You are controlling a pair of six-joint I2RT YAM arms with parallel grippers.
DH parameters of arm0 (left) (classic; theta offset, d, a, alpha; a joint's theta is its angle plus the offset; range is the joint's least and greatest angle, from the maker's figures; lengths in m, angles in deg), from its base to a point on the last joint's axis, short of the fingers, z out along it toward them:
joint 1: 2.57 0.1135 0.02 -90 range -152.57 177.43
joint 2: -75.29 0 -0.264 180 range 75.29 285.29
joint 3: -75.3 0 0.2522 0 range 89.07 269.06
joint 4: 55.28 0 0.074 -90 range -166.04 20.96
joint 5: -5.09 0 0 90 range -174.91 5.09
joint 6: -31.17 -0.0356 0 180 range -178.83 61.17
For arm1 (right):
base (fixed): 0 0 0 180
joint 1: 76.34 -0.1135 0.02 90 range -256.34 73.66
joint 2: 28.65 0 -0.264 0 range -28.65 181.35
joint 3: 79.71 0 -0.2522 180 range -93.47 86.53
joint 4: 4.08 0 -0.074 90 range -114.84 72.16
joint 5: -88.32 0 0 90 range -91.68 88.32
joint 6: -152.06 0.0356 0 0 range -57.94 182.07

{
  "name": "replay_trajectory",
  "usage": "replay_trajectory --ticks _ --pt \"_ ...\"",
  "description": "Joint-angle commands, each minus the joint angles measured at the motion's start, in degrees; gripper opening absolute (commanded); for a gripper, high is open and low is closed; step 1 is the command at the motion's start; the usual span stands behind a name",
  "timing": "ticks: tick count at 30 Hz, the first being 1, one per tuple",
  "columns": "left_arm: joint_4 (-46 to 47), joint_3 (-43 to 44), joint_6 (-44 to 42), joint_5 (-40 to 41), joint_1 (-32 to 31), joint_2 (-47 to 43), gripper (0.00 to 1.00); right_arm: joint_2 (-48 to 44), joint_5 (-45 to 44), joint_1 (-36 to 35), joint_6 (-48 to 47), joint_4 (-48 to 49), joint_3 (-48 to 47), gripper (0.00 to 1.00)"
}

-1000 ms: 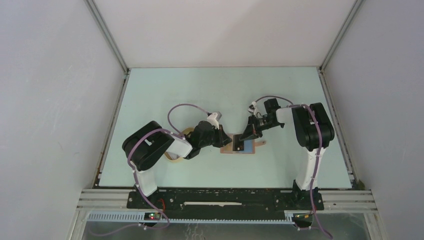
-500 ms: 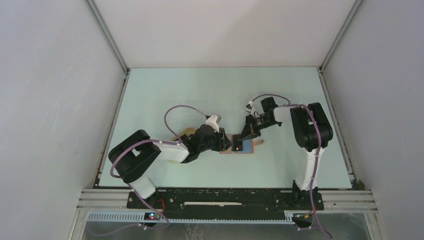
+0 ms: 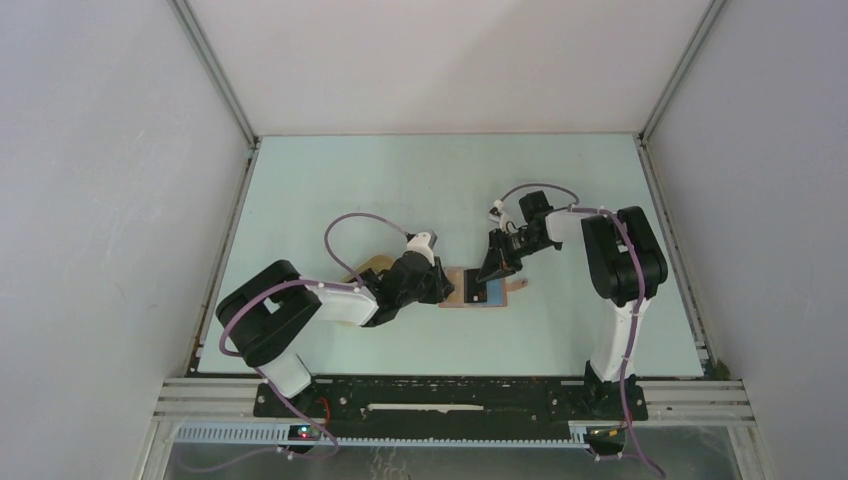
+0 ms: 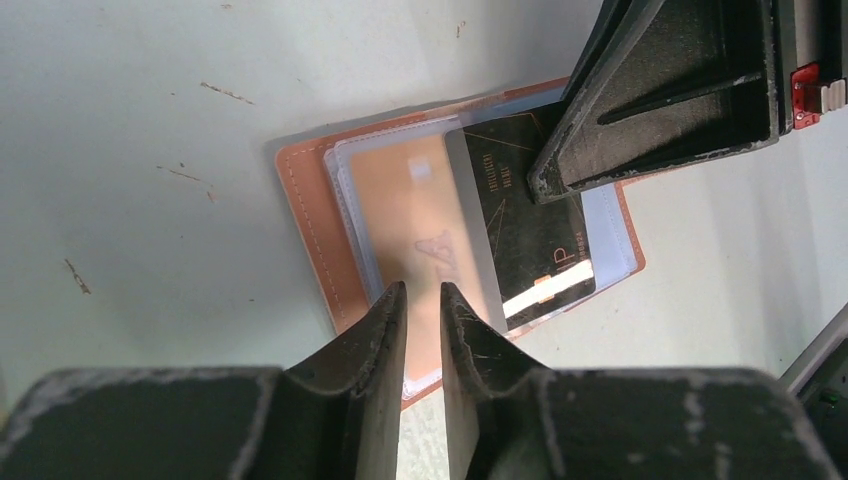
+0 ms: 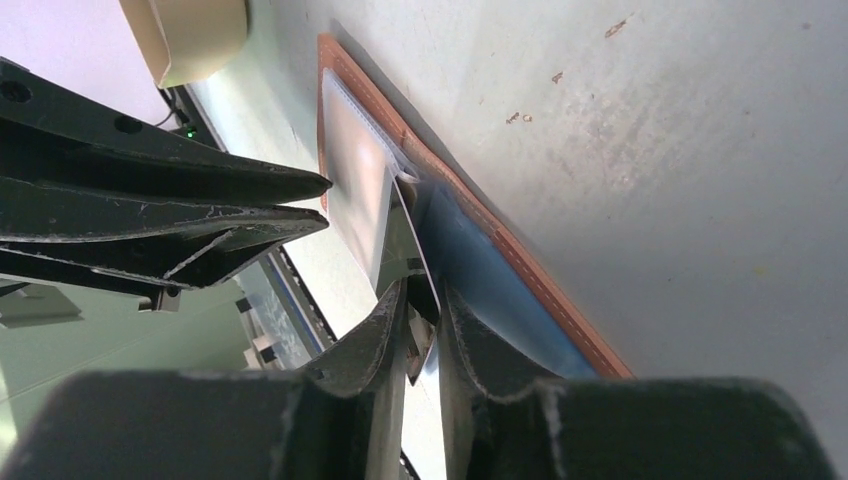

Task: Put the credit cards into the card holder
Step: Insert the credit card into the card holder.

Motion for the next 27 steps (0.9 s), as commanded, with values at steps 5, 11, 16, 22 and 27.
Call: replay_trajectory --ticks 5,11,16,22,27 --pt "-4.14 0.17 0.51 1.59 -0.18 -0.30 0.19 -1.94 -5.90 -1.75 -3.98 -2.69 -2.08 0.25" --pt "-4.05 0.35 0.79 0.57 -0.23 0.66 0.10 -0.10 -3.67 -2.03 -1.63 -1.73 -2.08 0.16" --pt "-3.90 0.04 1.45 0.00 -0.29 1.24 0.08 1.78 -1.14 -1.89 0.22 -0.61 -2.01 0.11" --pt "-3.38 0.06 1.75 -0.85 -0.39 2.26 0.06 2.76 1.61 -1.69 3.49 2.31 -0.88 0.06" --pt "-3.07 0.08 1.85 -1.05 -0.38 2.55 0.06 3.41 2.93 -1.45 5.97 5.41 0.50 0.06"
